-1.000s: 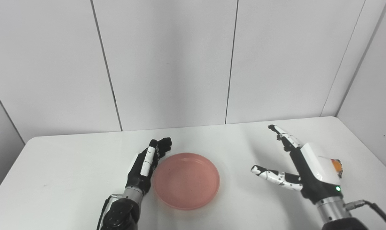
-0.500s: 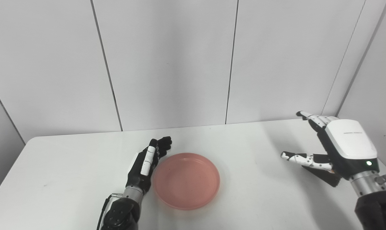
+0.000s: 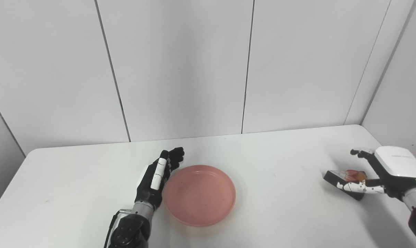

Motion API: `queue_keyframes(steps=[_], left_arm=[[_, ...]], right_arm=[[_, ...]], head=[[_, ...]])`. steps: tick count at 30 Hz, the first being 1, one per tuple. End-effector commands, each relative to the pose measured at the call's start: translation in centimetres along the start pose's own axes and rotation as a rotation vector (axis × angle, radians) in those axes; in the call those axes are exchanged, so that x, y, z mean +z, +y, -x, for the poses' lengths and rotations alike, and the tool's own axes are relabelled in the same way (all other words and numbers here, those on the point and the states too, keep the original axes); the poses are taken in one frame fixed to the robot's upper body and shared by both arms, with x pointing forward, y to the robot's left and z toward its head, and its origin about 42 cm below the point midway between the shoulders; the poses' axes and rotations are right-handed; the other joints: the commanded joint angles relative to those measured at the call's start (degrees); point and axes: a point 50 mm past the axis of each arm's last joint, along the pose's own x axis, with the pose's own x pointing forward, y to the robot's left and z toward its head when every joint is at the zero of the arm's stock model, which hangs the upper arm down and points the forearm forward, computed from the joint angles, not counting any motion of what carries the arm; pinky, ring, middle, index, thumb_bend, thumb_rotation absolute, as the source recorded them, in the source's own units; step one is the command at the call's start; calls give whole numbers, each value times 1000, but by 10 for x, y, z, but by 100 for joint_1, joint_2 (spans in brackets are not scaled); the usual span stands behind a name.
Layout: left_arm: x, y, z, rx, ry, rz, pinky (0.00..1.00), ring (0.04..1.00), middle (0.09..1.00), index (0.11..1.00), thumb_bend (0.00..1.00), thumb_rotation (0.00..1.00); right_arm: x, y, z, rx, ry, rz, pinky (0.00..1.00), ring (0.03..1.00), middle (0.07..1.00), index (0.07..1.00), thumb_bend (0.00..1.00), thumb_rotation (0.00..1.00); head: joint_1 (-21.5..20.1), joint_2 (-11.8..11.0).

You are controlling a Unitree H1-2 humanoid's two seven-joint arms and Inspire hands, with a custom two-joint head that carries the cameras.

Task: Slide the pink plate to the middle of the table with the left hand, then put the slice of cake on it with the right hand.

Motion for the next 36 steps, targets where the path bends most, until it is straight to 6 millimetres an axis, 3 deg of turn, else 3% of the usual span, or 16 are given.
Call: queue_keyframes(steps=[1,9,29,32,36], left_arm=[[3,-5,-1,-12,-22,6,888,853,821,720,858,935],[3,-5,1,-19,-21,8,891,857,825,726,841,935],[2,-4,3,-28,-11,10,892,854,818,721,841,916],[2,-5,3,-33,-10,13,895,846,813,722,836,914],[0,-4,3,-35,-9,20,881,842,810,717,839,904]], right_arm=[[-7,-29,-11,-76,9,14,584,697,768,794,1000,688],[-15,-14,-22,-5,62,17,651,774,816,807,1000,690],[-28,0,-33,40,48,-12,664,773,810,801,983,671],[-29,1,-32,25,57,-39,618,730,785,780,936,576],[-31,5,-31,-8,47,-96,517,587,655,721,819,364]], head=[[5,0],[42,30],[75,55],[72,55],[78,56]])
